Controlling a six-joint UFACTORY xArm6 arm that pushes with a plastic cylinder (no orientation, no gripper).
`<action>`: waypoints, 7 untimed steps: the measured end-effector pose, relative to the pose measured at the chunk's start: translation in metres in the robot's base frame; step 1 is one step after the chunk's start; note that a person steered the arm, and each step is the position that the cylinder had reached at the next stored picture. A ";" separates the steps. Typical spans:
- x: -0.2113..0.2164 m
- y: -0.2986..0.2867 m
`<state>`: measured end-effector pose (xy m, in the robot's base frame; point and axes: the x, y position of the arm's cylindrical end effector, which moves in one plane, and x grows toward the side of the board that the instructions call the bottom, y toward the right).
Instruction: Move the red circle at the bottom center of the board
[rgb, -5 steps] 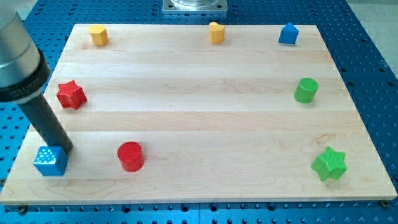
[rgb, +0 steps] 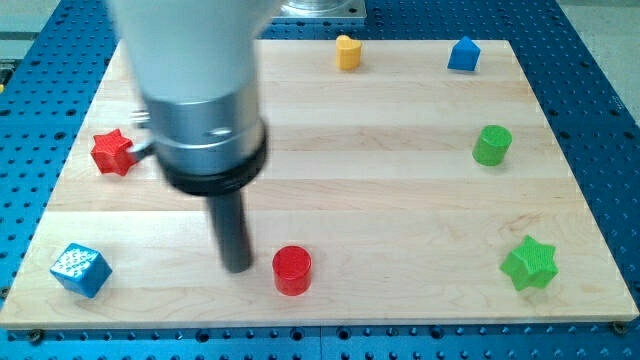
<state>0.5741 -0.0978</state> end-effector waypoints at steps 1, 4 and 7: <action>0.044 0.029; 0.030 0.073; 0.007 0.013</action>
<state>0.5812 -0.0853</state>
